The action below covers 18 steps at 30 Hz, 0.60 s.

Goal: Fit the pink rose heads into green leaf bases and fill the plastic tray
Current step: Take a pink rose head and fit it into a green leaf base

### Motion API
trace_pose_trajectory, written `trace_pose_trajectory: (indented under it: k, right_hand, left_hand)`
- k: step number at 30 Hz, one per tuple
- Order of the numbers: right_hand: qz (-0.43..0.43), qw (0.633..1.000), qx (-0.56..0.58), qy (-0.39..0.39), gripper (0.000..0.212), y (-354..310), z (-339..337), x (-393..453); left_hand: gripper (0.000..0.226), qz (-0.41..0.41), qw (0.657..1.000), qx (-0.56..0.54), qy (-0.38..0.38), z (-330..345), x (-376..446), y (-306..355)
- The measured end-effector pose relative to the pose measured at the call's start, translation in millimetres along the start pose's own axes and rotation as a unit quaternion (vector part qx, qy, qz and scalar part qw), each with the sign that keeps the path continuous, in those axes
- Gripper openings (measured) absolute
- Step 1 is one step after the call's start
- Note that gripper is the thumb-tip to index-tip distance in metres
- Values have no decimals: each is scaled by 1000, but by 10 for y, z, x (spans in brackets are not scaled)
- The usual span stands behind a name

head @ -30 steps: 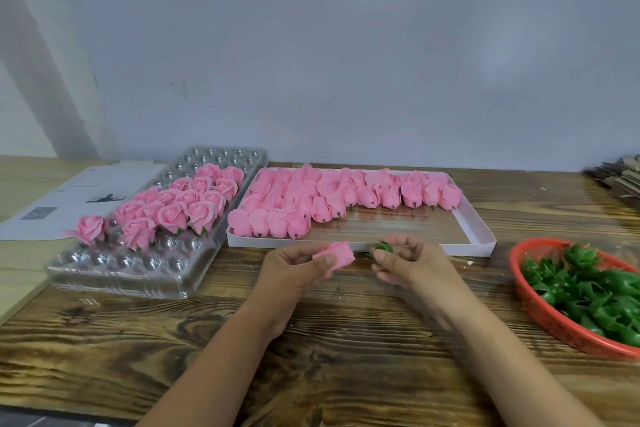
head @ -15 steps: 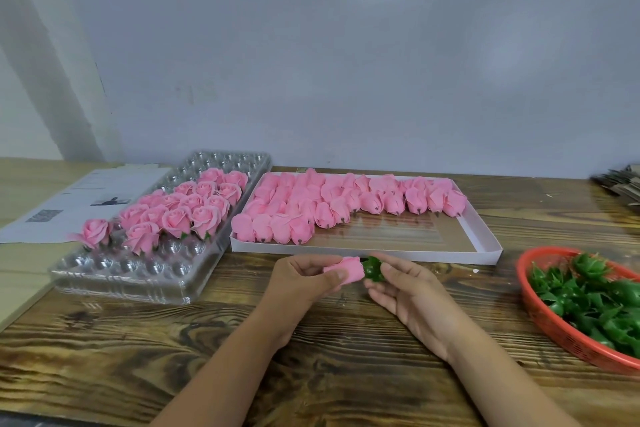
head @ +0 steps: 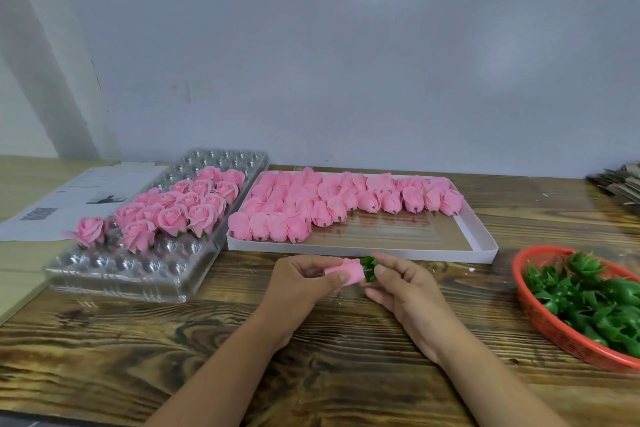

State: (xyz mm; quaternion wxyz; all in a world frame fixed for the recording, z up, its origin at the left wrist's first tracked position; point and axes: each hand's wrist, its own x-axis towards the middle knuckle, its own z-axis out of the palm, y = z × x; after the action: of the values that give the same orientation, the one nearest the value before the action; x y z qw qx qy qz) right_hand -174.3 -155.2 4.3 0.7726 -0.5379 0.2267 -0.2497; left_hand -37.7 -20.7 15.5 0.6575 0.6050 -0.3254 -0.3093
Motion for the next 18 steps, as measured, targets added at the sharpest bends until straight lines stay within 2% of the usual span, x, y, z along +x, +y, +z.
trace_pose_trajectory:
  k: [5,11,18]
  right_hand:
    - [-31,999,-1,12,27,47,12,15]
    - [-59,997,-53,9,30,57,35,-12]
    - [-70,995,-65,8,29,45,47,-29]
  left_hand:
    - [23,9,1000,-8,21,24,1,2]
    - [19,6,1000,-13,9,11,3,-19]
    - [22,-11,1000,-8,15,3,22,-41]
